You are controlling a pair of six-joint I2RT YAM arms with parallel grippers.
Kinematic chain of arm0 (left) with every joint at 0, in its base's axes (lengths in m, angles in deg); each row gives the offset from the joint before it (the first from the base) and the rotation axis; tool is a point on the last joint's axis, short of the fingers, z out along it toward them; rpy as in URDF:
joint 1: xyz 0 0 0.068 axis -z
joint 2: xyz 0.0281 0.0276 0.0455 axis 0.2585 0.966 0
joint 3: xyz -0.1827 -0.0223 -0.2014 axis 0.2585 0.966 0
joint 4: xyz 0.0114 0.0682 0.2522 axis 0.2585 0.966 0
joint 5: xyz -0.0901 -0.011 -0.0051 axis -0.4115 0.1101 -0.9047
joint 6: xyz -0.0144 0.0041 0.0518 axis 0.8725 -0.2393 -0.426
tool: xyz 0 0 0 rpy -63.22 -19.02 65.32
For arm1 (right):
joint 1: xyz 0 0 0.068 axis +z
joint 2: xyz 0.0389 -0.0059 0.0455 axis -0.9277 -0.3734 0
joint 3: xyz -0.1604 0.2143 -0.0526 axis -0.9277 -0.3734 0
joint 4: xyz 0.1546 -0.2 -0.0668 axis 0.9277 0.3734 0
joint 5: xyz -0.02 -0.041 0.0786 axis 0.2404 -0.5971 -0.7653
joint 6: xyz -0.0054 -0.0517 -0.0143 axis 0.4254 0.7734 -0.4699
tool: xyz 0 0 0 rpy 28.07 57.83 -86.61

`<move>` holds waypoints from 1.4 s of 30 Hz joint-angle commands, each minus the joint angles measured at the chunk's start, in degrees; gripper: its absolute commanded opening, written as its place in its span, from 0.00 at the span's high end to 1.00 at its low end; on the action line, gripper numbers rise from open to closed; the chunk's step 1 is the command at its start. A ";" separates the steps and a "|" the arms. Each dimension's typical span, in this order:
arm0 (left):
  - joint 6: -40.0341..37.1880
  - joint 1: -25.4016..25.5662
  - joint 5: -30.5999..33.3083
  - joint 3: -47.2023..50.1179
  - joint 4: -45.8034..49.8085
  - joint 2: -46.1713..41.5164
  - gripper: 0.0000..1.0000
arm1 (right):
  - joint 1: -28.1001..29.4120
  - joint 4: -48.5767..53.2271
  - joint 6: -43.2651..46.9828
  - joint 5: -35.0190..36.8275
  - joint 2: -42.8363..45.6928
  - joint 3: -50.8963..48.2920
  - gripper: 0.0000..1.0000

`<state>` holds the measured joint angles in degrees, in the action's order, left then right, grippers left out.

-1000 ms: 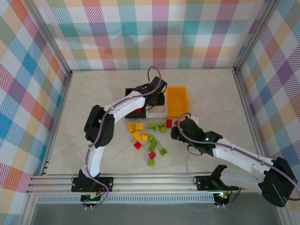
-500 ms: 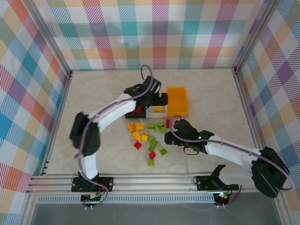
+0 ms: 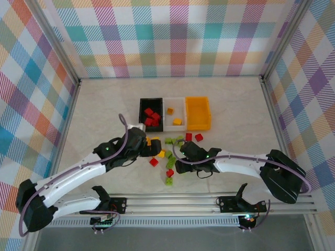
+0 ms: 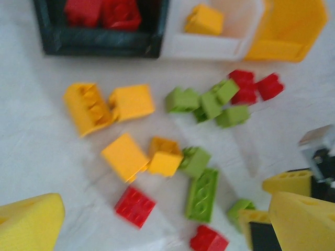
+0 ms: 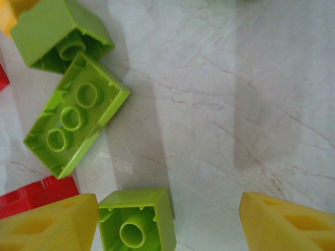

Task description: Sort the legos into containers by color

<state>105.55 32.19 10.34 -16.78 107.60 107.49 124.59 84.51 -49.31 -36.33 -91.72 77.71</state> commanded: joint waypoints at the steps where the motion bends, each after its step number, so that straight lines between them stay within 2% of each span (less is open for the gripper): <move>1: 3.72 0.16 2.09 2.47 2.58 -4.60 0.00 | 1.63 -0.60 0.83 -0.10 -2.17 2.38 0.31; 5: 4.06 0.19 3.79 3.72 4.79 -6.67 0.00 | 3.39 2.25 0.60 3.16 -5.24 4.60 0.38; 8: 4.17 0.12 3.95 4.29 4.95 -7.05 0.00 | 3.99 3.82 -0.43 4.50 -6.95 5.29 0.48; 10: 4.33 0.14 3.93 4.95 4.55 -7.28 0.00 | 4.01 4.13 -1.33 5.17 -6.82 4.87 0.49; 12: 4.32 0.16 3.86 5.23 4.34 -7.42 0.00 | 4.09 5.04 -2.24 6.02 -5.99 4.60 0.46; 15: 4.17 0.12 3.26 5.35 3.76 -7.26 0.00 | 4.47 7.47 -3.08 7.89 -3.09 3.83 0.33; 17: 4.05 0.15 3.14 5.27 3.82 -7.07 0.00 | 4.72 9.59 -3.66 8.15 -0.67 3.17 0.27; 23: 3.95 0.17 3.56 5.90 3.30 -7.07 0.00 | 6.62 11.94 -6.93 8.02 1.01 0.79 0.28; 25: 3.98 0.18 3.58 6.28 2.97 -7.05 0.00 | 7.27 10.98 -7.74 7.72 -0.99 0.37 0.31; 29: 3.88 0.12 3.59 5.81 3.30 -5.90 0.00 | 8.15 11.21 -10.82 8.75 -4.08 0.13 0.45; 34: 3.48 0.24 3.69 5.94 3.58 -5.66 0.00 | 8.88 11.89 -12.21 10.34 -2.55 -0.51 0.61; 39: 3.26 0.18 3.58 6.32 3.29 -5.85 0.00 | 8.13 13.83 -10.37 15.59 3.41 1.47 0.67; 42: 2.94 0.16 3.50 6.60 3.10 -5.89 0.00 | 2.83 14.23 -4.60 17.29 5.91 5.53 0.69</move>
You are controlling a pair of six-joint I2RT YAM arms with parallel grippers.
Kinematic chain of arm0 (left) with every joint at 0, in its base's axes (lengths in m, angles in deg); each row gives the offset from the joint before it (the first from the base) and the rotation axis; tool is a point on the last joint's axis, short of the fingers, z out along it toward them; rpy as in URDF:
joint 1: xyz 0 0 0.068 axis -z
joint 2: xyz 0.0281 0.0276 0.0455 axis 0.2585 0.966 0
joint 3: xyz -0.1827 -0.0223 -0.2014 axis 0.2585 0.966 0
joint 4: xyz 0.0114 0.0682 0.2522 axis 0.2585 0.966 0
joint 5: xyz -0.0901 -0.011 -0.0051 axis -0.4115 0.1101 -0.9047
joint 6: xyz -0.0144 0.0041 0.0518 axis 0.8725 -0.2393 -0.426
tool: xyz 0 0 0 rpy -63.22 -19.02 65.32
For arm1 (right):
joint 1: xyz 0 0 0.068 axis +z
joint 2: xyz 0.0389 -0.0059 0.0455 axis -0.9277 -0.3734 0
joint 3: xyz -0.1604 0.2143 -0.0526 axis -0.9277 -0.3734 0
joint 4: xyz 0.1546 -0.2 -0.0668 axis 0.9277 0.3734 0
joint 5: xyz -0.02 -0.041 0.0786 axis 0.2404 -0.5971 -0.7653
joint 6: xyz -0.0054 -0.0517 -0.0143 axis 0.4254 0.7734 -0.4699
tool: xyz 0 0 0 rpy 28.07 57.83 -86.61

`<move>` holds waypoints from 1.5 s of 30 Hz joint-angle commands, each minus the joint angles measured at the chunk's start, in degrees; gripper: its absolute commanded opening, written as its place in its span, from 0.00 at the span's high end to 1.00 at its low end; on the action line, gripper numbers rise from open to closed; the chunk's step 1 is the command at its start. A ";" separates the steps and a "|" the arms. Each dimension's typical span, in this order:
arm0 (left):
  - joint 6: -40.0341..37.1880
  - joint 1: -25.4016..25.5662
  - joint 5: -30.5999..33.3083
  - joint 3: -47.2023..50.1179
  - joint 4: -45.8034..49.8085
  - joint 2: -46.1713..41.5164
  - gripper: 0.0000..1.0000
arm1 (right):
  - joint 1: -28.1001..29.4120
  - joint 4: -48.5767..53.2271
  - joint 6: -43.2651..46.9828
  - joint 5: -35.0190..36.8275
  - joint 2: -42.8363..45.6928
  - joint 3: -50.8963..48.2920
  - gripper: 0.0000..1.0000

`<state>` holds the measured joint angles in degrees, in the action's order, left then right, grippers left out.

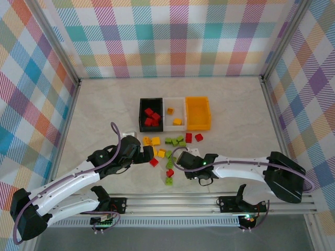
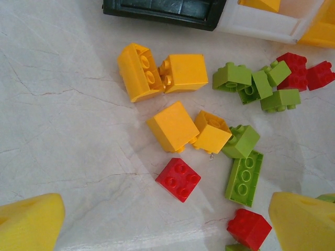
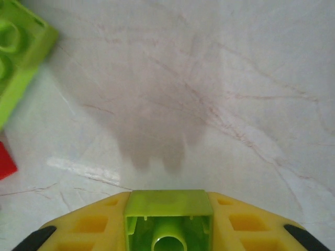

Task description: Sort the legos into containers by color

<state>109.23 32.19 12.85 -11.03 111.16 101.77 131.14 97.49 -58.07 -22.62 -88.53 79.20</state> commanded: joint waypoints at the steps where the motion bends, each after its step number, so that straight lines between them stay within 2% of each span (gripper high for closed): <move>1: -0.78 0.21 1.15 0.96 -0.47 -0.11 0.00 | -6.57 0.55 6.65 3.56 3.21 5.73 0.69; 4: -0.76 0.11 1.42 1.14 -0.36 0.21 0.00 | -15.87 -3.12 12.17 2.06 2.10 11.48 0.69; 8: -0.64 0.18 0.98 1.62 -0.90 0.50 0.00 | -25.58 -6.93 15.08 0.43 -6.75 20.91 0.69; 13: -0.78 0.23 0.62 2.11 -0.21 0.94 0.00 | -33.36 -8.19 15.33 -0.98 -19.52 31.70 0.69; 16: -1.07 0.21 0.30 2.58 -0.10 0.98 0.00 | -35.21 -7.93 15.83 -2.68 -26.50 38.10 0.67; 18: -1.42 0.24 -0.13 2.85 -0.29 1.29 0.00 | -35.72 -7.62 16.05 -4.07 -30.27 41.46 0.60; 20: -2.21 0.20 -1.66 3.01 -0.80 1.94 0.00 | -35.82 -6.43 15.98 -5.04 -32.15 44.44 0.45; 23: -3.72 1.27 -3.53 2.32 -1.09 3.69 0.00 | -35.50 -7.01 15.71 -6.71 -29.79 43.92 0.29; 25: -4.55 4.14 -2.77 1.34 -0.91 5.44 0.00 | -34.37 -8.05 15.98 -6.70 -26.21 41.22 0.25; 32: -3.92 20.45 -3.95 -3.26 -2.49 21.75 0.01 | -30.84 -10.43 14.70 -6.25 -13.84 25.71 0.19; 35: -3.90 25.04 -3.74 -5.56 -3.48 28.92 0.02 | -30.81 -11.33 13.78 -6.43 -9.59 20.20 0.19; 39: -4.67 27.70 -3.28 -8.32 -5.37 35.44 0.04 | -30.81 -11.46 13.40 -6.42 -5.06 15.96 0.18; 45: -5.73 28.35 -2.54 -11.48 -5.92 40.86 0.11 | -30.81 -11.54 13.20 -6.30 0.97 12.01 0.18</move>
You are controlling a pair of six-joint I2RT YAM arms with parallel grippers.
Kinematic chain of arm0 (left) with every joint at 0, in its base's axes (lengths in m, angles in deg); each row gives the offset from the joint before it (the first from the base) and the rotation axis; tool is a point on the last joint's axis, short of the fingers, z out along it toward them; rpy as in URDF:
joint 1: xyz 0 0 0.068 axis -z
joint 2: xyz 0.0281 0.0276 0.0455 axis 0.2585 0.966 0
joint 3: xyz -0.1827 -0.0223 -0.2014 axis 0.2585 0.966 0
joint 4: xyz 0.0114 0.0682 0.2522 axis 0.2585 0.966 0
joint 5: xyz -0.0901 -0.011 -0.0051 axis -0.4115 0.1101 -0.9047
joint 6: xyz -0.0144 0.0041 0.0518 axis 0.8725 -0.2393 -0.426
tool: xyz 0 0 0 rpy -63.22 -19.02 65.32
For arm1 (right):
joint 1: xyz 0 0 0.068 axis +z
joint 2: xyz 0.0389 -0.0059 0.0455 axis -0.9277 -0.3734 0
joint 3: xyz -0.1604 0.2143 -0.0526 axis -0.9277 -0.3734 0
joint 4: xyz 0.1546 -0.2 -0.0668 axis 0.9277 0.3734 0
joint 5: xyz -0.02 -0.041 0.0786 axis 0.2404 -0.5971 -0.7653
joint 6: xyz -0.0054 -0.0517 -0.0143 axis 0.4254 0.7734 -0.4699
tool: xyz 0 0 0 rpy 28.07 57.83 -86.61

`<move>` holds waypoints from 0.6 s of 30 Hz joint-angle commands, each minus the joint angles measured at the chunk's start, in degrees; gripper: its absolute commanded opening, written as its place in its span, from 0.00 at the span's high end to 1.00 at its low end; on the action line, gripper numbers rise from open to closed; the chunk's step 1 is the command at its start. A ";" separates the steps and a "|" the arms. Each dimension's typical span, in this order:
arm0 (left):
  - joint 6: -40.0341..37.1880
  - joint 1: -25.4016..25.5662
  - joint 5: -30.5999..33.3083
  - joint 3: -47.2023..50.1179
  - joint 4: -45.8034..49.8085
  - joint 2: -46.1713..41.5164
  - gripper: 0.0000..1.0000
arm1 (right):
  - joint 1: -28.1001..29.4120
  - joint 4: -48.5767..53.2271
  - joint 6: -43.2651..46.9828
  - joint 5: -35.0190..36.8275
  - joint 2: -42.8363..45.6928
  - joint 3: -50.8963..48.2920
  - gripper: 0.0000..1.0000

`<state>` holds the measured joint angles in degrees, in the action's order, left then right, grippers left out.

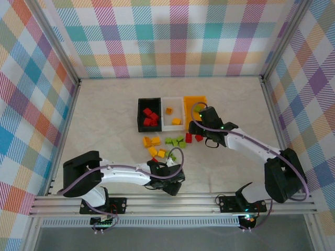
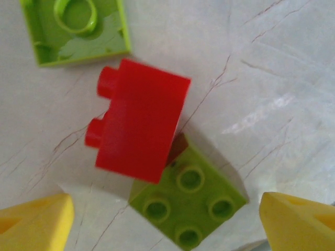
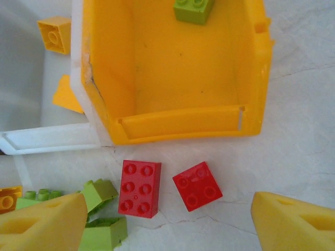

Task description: Sort the legos into containers by color

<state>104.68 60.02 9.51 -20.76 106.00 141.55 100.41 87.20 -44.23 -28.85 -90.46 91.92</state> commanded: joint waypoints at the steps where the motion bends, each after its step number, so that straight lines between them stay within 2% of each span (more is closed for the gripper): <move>1: -1.23 0.56 1.14 -1.91 -0.79 1.52 0.12 | -0.08 -1.13 -0.61 0.04 3.55 -1.06 0.18; 3: -1.73 0.58 1.34 -2.49 -0.68 2.27 0.16 | -0.08 -1.23 -0.62 0.19 4.48 -1.79 0.18; 8: -2.12 0.67 1.46 -3.22 -0.03 3.70 0.38 | -0.08 -1.72 -0.97 0.50 6.08 -3.31 0.17; 15: -0.94 0.85 2.08 -2.76 2.56 0.36 0.56 | -0.08 -1.23 -1.55 1.62 6.70 -3.79 0.17; 18: -0.58 0.80 3.14 -3.64 4.75 -2.95 0.59 | -0.08 -1.23 -2.22 1.82 7.62 -4.57 0.17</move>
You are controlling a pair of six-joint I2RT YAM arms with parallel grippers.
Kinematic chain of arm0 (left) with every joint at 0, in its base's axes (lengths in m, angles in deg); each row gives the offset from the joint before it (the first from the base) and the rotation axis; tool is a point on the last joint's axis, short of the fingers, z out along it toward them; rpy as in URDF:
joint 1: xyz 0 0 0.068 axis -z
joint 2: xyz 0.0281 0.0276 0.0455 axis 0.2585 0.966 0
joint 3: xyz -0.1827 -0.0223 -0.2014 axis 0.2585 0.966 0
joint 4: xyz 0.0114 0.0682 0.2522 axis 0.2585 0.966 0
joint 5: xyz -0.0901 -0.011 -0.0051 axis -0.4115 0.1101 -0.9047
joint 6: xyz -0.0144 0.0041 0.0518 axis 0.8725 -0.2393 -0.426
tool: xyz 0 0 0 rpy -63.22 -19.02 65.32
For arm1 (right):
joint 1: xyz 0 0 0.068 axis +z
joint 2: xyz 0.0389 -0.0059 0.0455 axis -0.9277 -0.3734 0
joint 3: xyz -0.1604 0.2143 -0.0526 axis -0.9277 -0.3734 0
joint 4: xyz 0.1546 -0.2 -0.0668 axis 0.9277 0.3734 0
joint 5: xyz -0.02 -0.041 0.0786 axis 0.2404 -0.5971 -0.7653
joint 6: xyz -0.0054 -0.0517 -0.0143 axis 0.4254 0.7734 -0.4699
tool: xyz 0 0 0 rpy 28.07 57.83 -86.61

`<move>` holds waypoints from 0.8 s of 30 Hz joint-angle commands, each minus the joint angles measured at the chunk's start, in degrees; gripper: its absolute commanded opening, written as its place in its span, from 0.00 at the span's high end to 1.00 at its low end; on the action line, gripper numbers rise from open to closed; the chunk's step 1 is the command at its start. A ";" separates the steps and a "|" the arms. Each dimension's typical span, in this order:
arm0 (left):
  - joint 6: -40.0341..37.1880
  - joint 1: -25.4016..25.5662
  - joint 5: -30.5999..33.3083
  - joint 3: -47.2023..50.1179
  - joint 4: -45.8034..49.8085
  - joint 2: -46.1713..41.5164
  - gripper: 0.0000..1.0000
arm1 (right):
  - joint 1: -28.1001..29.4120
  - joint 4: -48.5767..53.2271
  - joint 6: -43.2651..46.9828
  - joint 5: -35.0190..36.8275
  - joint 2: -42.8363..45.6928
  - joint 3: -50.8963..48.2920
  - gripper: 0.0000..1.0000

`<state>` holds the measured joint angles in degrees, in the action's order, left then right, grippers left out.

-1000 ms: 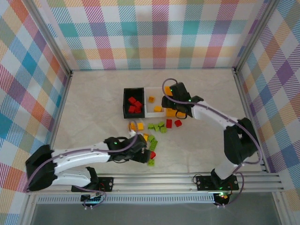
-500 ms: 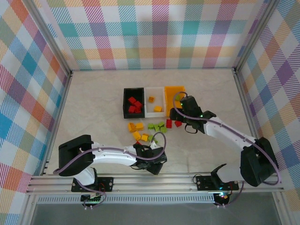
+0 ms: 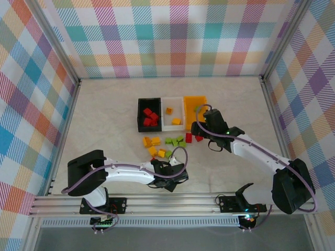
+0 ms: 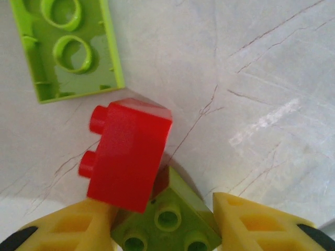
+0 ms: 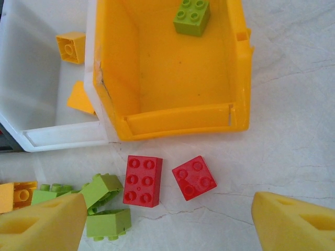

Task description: Sort the legos into containers by color

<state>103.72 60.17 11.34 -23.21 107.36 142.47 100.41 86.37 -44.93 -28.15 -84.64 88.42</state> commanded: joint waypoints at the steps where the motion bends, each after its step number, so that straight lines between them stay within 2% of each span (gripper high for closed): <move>1: 0.00 0.53 2.29 -2.16 4.57 -5.24 0.59 | -0.08 -0.20 -1.93 0.95 2.24 -1.43 0.17; 4: -3.05 -2.26 4.75 -6.13 6.28 -9.17 0.60 | -0.08 0.23 -3.02 0.51 3.34 -3.02 0.17; 7: -7.54 -8.91 3.63 -11.18 3.40 -10.34 0.60 | -0.08 0.23 -4.12 0.25 4.61 -5.17 0.17; 9: -10.71 -13.62 2.33 -16.15 1.14 -7.89 0.60 | -0.08 0.21 -4.85 -0.14 5.07 -6.49 0.17; 12: -13.78 -20.58 -1.98 -25.80 -1.36 0.10 0.60 | -0.06 0.22 -5.76 -0.85 5.46 -8.14 0.17; 16: -16.76 -26.11 -3.83 -41.64 0.04 14.40 0.60 | 0.00 0.34 -6.21 -0.98 5.73 -9.69 0.18; 20: -15.89 -29.34 -6.59 -56.77 2.76 27.11 0.61 | 0.01 0.26 -6.35 -1.47 5.59 -10.52 0.18; 24: -14.08 -30.51 -8.39 -66.93 4.62 36.02 0.61 | 0.00 -0.10 -6.39 -2.10 5.32 -11.15 0.18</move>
<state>89.49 30.21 5.83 -84.45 108.47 175.86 100.41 86.74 -50.51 -29.25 -80.01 78.30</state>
